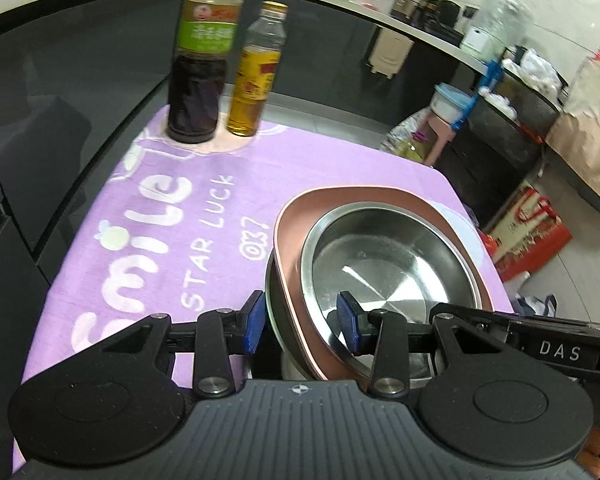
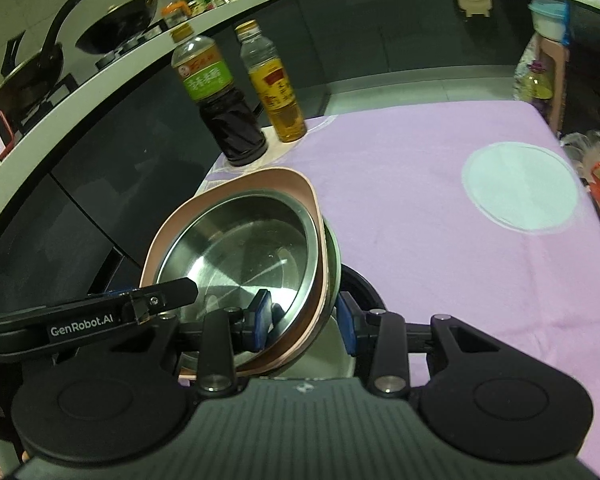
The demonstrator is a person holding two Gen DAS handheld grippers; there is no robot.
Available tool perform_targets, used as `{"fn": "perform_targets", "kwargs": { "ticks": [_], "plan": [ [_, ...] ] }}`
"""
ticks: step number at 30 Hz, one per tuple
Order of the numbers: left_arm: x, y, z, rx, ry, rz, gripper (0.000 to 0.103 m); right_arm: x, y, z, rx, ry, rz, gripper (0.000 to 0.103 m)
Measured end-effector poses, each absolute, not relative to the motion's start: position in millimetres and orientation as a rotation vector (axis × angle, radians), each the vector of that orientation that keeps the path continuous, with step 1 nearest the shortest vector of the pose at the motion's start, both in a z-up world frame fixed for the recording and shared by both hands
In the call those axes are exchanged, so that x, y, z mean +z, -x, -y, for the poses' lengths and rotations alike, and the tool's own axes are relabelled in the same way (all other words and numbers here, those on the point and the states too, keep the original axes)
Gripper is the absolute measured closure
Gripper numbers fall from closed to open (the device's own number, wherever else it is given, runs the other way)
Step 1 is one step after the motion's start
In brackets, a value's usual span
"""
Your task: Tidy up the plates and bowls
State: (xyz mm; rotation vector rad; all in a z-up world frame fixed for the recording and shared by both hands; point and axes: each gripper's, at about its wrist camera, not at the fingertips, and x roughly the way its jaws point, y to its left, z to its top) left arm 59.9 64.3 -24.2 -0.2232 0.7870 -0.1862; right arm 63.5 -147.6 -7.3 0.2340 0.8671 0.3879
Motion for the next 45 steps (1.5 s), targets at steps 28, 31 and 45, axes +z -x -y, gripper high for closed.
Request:
{"fn": "perform_targets", "kwargs": {
  "ticks": [28,31,45],
  "plan": [
    [-48.1,-46.5,-75.7,-0.203,0.274,-0.878,0.067,-42.2,-43.1,172.1,0.352,-0.296,-0.859,0.059],
    [-45.4,-43.3,-81.2,-0.216,0.294,-0.852,0.067,-45.4,-44.0,177.7,0.342,-0.330,-0.869,0.058],
    [-60.8,-39.7,-98.8,-0.256,0.361,-0.841,0.064,-58.9,-47.8,176.2,0.351,-0.389,-0.932,0.057]
  ]
}}
